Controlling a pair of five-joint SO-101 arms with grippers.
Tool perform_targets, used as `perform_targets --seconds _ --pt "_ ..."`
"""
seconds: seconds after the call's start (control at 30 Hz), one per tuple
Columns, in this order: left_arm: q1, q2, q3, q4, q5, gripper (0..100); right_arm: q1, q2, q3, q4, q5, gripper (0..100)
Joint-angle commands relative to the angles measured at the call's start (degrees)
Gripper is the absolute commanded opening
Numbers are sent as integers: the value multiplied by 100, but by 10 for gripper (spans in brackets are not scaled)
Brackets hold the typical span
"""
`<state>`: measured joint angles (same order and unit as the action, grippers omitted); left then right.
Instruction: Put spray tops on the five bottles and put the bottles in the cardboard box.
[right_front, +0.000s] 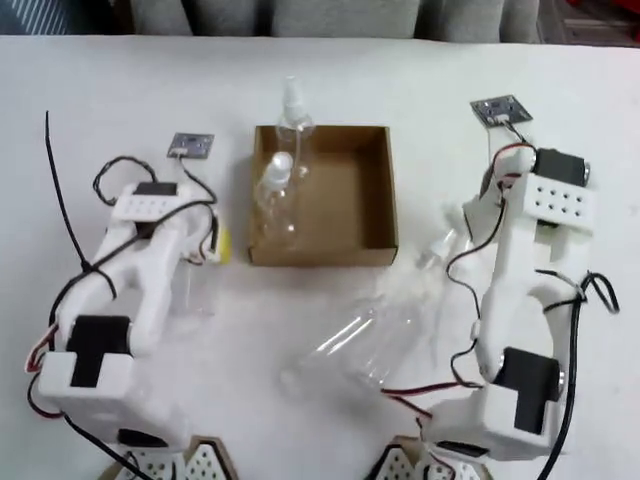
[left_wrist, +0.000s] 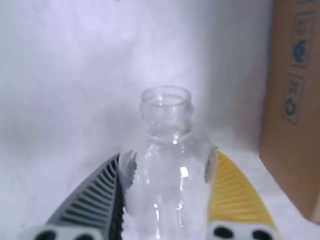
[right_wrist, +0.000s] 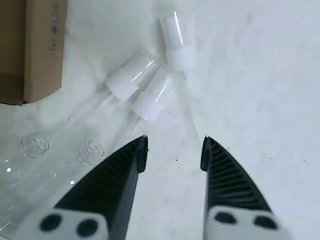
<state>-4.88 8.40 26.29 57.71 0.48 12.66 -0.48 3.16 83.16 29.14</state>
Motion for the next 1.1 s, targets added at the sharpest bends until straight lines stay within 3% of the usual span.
perform_targets --seconds 0.0,0.17,0.33,0.67,0.8,1.07 --pt "31 -356 -9 -141 -70 64 57 -13 -316 75 53 149" --pt "40 -365 53 -369 -70 64 215 -48 -343 31 114 149" --pt "40 -365 44 -413 -70 64 356 22 -782 -48 1187 149" --pt "40 -365 44 -413 -70 64 198 936 -1046 -637 1222 148" --pt "40 -365 35 -422 -70 64 163 1684 -1899 -523 1222 148" --pt "40 -365 35 -422 -70 64 -22 3442 -4255 716 1248 149"
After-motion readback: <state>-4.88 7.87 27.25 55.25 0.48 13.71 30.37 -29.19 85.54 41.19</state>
